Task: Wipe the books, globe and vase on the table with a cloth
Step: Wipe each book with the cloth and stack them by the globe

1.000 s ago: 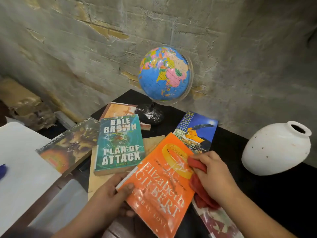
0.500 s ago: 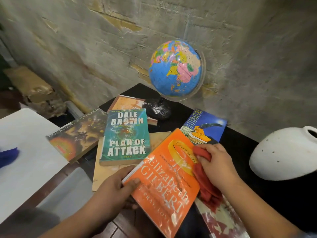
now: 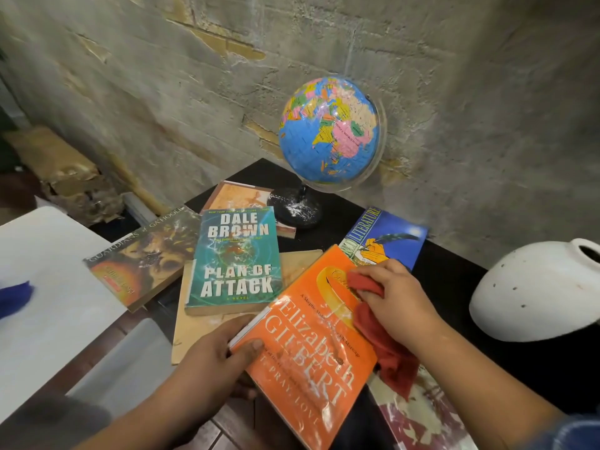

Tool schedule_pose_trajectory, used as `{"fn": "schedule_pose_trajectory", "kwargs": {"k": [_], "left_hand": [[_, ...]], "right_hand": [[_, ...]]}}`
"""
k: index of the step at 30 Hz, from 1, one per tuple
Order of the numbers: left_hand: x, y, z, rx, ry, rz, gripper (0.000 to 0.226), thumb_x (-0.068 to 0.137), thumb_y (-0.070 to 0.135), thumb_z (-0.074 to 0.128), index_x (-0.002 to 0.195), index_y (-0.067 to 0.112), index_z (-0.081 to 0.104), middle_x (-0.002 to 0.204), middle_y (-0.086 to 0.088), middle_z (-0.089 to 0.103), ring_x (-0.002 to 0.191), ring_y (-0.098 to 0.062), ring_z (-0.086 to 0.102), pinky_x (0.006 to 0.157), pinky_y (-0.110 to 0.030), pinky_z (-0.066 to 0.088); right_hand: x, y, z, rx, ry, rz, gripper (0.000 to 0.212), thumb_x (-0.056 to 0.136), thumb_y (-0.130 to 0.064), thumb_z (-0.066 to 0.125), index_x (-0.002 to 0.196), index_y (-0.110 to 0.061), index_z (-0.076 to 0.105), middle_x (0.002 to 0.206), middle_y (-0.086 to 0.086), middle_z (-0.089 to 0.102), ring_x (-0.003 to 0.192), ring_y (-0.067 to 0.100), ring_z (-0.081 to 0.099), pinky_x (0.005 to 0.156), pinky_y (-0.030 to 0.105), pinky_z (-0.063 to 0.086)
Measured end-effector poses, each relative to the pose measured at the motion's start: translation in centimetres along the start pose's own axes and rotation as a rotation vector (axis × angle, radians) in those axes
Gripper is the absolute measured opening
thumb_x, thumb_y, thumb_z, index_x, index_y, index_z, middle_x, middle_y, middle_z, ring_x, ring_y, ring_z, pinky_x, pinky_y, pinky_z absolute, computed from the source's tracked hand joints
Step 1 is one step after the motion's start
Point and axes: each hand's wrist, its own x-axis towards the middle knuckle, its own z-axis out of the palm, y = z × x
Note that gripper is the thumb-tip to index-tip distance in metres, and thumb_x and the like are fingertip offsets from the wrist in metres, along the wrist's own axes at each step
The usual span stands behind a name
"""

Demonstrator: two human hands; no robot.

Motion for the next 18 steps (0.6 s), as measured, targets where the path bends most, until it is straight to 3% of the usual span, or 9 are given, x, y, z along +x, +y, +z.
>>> {"fn": "schedule_pose_trajectory", "kwargs": {"k": [4, 9, 13, 18], "left_hand": [[0.0, 0.0, 0.1, 0.003, 0.01, -0.009, 0.022, 0.095, 0.018, 0.053, 0.11, 0.034, 0.057, 0.084, -0.004, 0.074, 0.072, -0.027, 0.071, 0.058, -0.035, 0.058], [0.0, 0.0, 0.2, 0.021, 0.01, -0.003, 0.023, 0.095, 0.017, 0.053, 0.112, 0.032, 0.057, 0.084, -0.002, 0.074, 0.071, -0.024, 0.071, 0.058, -0.036, 0.058], [-0.1, 0.0, 0.0, 0.054, 0.011, 0.009, 0.026, 0.094, 0.02, 0.055, 0.118, 0.03, 0.057, 0.084, 0.001, 0.074, 0.074, -0.022, 0.071, 0.057, -0.034, 0.058], [-0.1, 0.1, 0.1, 0.04, 0.023, 0.002, 0.025, 0.094, 0.019, 0.053, 0.117, 0.027, 0.057, 0.082, -0.001, 0.073, 0.069, -0.02, 0.071, 0.057, -0.033, 0.057]], "right_hand": [[0.7, -1.1, 0.4, -0.028, -0.152, -0.148, 0.035, 0.085, -0.02, 0.071, 0.117, -0.033, 0.066, 0.109, -0.01, 0.048, 0.105, 0.006, 0.05, 0.092, 0.01, 0.032], [2.9, -1.6, -0.6, -0.097, -0.097, -0.064, 0.032, 0.089, -0.021, 0.066, 0.118, -0.032, 0.066, 0.11, -0.009, 0.047, 0.107, 0.01, 0.05, 0.091, 0.017, 0.035], [2.9, -2.6, -0.3, -0.051, -0.286, -0.237, 0.034, 0.085, -0.018, 0.07, 0.116, -0.032, 0.068, 0.112, -0.007, 0.051, 0.106, 0.006, 0.049, 0.094, 0.008, 0.033], [2.6, -1.3, -0.9, -0.057, -0.178, -0.135, 0.036, 0.085, -0.017, 0.07, 0.117, -0.035, 0.066, 0.108, -0.011, 0.048, 0.102, 0.003, 0.049, 0.093, 0.011, 0.034]]}}
